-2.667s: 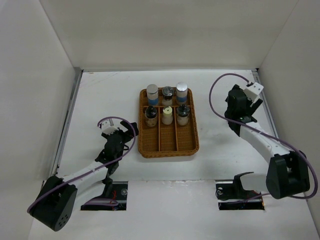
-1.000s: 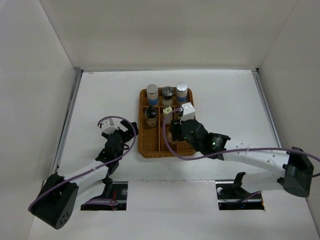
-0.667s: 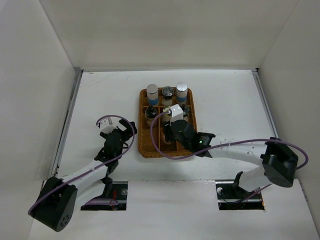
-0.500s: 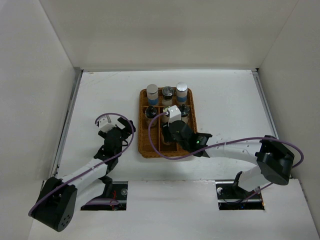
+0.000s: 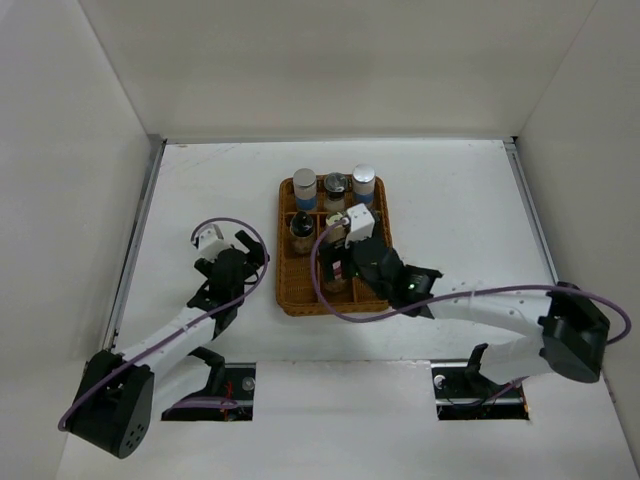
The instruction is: Organize the condiment bottles
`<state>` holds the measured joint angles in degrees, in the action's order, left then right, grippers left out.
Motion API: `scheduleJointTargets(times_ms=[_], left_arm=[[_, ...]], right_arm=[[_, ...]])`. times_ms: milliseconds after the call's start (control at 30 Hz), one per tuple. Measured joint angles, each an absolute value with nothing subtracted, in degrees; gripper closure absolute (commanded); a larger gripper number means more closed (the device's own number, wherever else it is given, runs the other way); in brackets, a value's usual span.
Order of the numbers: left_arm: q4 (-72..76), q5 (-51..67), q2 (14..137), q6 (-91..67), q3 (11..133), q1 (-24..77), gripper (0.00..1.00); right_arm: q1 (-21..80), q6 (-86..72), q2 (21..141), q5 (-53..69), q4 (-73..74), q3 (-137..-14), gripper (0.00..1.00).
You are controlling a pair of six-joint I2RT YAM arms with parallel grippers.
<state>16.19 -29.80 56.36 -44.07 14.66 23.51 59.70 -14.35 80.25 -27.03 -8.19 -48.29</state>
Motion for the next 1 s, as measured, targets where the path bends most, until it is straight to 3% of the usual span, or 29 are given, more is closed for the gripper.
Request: scheduleJointTargets(times_ms=[167,333,533,1000], left_arm=[[11.0,-30.87,55.77,-44.1,18.74,23.49,0.0],[7.09,-31.92,54.59,-44.01,22.39,23.79,0.0],[4.25,-33.43,54.5,-43.92,24.01,24.08,0.0],[1.96,-33.76,56.82,-43.92,26.79,26.46,0.0]], right_arm=[[57.17,-14.02,68.62,-29.43,-14.7,-43.7,0.0],[48.73,-17.91,59.37,-38.81,-27.51,-31.11,0.0],[41.82,-24.32,58.94,-43.99,-28.82,-23.7,0.0],[41.58,-27.07,59.72,-44.95,-30.7,-23.51,0.0]])
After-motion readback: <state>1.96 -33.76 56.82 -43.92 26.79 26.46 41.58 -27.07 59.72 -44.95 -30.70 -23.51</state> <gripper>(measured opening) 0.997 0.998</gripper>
